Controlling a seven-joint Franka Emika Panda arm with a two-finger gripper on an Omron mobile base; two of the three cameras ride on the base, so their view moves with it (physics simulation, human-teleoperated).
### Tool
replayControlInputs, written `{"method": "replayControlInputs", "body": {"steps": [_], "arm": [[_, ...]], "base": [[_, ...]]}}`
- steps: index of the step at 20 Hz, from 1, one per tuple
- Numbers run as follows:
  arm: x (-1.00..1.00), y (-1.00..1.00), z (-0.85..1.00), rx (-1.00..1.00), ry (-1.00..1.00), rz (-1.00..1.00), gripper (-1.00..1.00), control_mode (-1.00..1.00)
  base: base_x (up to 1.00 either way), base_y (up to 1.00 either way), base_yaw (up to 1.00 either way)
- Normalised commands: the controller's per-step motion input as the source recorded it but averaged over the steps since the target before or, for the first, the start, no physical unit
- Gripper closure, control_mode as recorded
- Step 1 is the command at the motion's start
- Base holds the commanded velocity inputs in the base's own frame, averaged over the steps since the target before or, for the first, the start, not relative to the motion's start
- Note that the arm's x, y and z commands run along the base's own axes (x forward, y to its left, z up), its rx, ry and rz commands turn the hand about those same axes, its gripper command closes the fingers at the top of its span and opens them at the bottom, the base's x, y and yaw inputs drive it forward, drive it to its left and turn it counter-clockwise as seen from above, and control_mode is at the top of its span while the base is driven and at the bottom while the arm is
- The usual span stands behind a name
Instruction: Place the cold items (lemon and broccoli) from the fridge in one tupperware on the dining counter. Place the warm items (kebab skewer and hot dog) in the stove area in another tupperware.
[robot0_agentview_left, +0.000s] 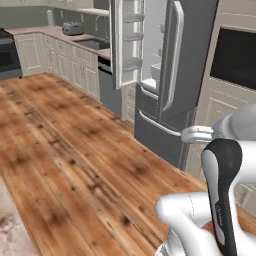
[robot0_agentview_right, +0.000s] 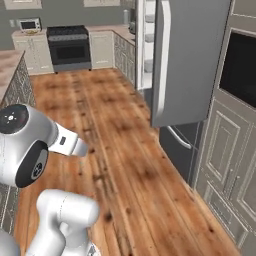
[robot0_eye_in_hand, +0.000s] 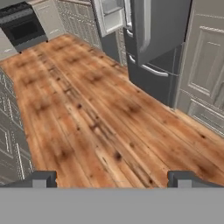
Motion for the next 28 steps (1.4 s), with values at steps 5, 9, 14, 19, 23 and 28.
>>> {"method": "replayControlInputs", "body": {"steps": [5,9,14,19,23,28], "arm": [[0.0,0.0,0.0,0.0,0.0,0.0,-1.0,1.0],[0.0,0.0,0.0,0.0,0.0,0.0,-1.0,1.0],[0.0,0.0,0.0,0.0,0.0,0.0,-1.0,1.0],[0.0,0.0,0.0,0.0,0.0,0.0,-1.0,1.0],[0.0,0.0,0.0,0.0,0.0,0.0,-1.0,1.0],[0.0,0.0,0.0,0.0,0.0,0.0,-1.0,1.0]], "base": [[1.0,-0.03,0.1],[1.0,0.0,0.0],[0.99,0.03,-0.04],[0.89,0.19,-0.23],[0.77,0.19,-0.36],[0.7,0.18,-0.46]]}}
